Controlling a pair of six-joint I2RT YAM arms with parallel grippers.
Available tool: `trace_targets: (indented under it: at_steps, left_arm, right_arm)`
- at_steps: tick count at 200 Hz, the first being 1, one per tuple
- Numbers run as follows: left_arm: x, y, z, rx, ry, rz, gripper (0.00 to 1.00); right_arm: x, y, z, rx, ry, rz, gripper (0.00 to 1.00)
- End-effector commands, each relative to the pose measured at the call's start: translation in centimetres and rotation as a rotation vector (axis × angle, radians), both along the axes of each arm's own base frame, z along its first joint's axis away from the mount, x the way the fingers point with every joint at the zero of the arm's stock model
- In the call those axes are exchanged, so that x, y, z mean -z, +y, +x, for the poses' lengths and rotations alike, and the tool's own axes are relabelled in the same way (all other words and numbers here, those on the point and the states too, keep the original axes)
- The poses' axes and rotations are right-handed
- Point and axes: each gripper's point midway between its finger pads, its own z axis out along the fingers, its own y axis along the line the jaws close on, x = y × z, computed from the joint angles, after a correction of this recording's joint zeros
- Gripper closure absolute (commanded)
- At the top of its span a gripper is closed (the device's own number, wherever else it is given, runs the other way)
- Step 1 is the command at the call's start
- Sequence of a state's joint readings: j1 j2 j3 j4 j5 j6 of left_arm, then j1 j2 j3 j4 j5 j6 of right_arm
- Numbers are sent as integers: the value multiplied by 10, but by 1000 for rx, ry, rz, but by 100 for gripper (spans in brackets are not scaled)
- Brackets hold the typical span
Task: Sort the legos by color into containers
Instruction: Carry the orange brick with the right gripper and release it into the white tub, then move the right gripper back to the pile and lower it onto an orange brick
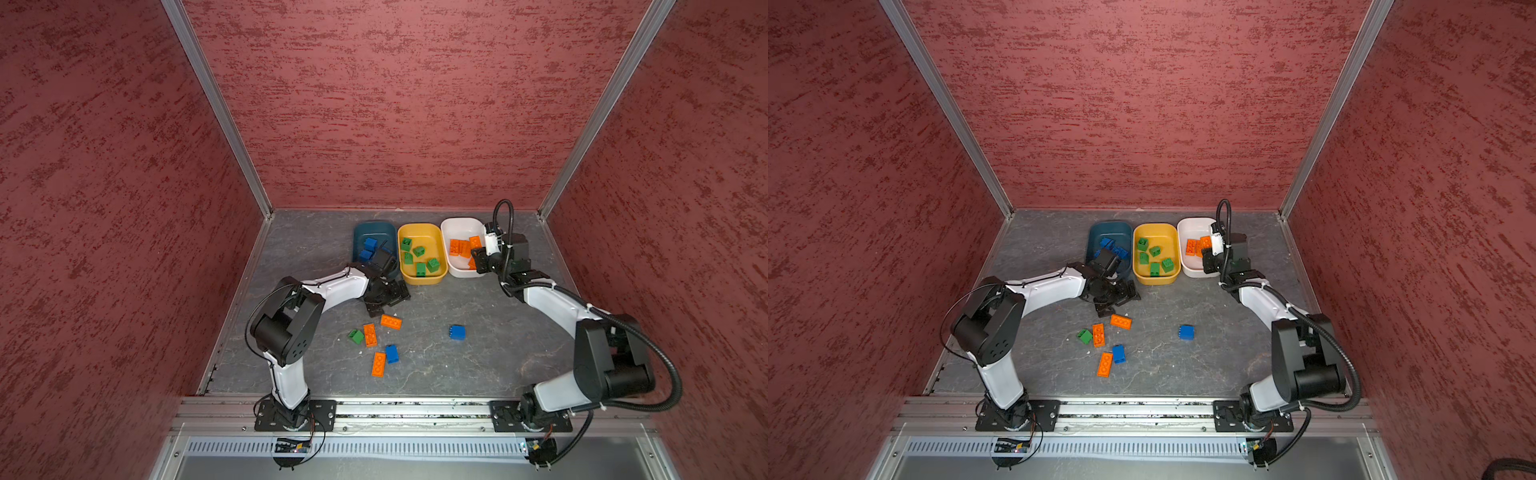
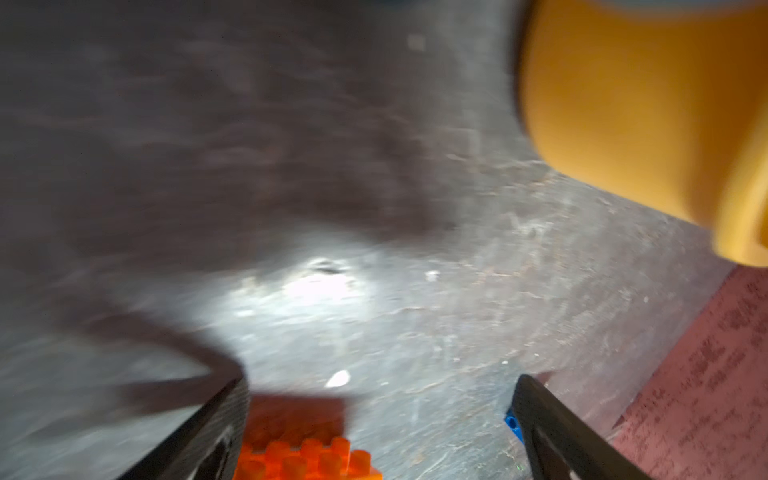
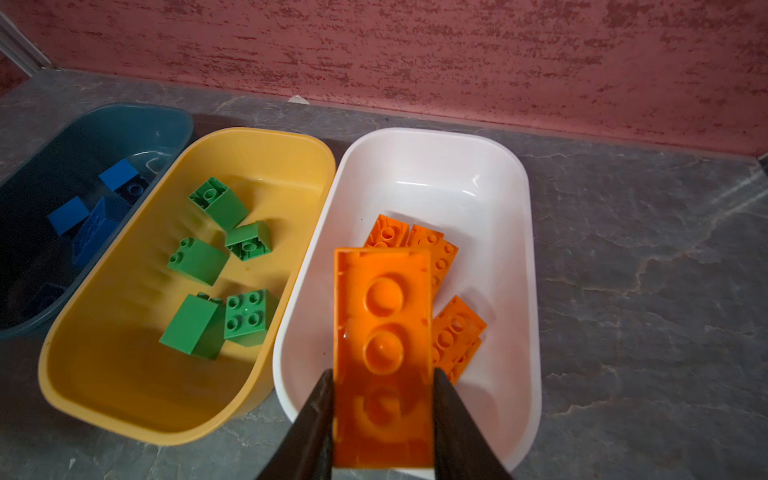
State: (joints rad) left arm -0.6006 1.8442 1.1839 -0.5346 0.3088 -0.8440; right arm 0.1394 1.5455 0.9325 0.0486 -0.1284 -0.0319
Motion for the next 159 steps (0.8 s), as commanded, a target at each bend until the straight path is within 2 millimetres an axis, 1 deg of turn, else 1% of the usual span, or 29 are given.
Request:
trace_targets:
  at_steps: [1,17,32,53,77,94,117,135,159]
  left_arm:
    - [-9,-22,-1,111,-23,-29,1]
    - [-11,-32,-1,152,-32,-40,1]
    - [-14,-38,-2,171,-40,-47,1]
    - [-15,-36,-2,169,-51,-36,1]
    - [-18,-33,-2,158,-62,-27,1]
    - [-17,-31,-2,153,-61,-20,1]
    - [-16,-31,-2,155,-54,-14,1]
    - [-17,-31,-1,155,-57,-16,1]
    - [-19,-31,-1,154,-68,-16,1]
  right_arm:
    - [14,-15,12,88,89,-18,63]
    - [21,-20,26,116,113,-40,63]
    - [28,-27,38,148,136,-76,63]
    - [38,-36,52,189,172,-133,62]
    - [40,-43,64,217,180,-182,61]
    - [42,-47,69,223,191,-215,60]
    - [41,-48,72,219,202,-236,56]
    - [35,-43,70,199,189,-218,54]
    - [25,-33,63,154,160,-173,48]
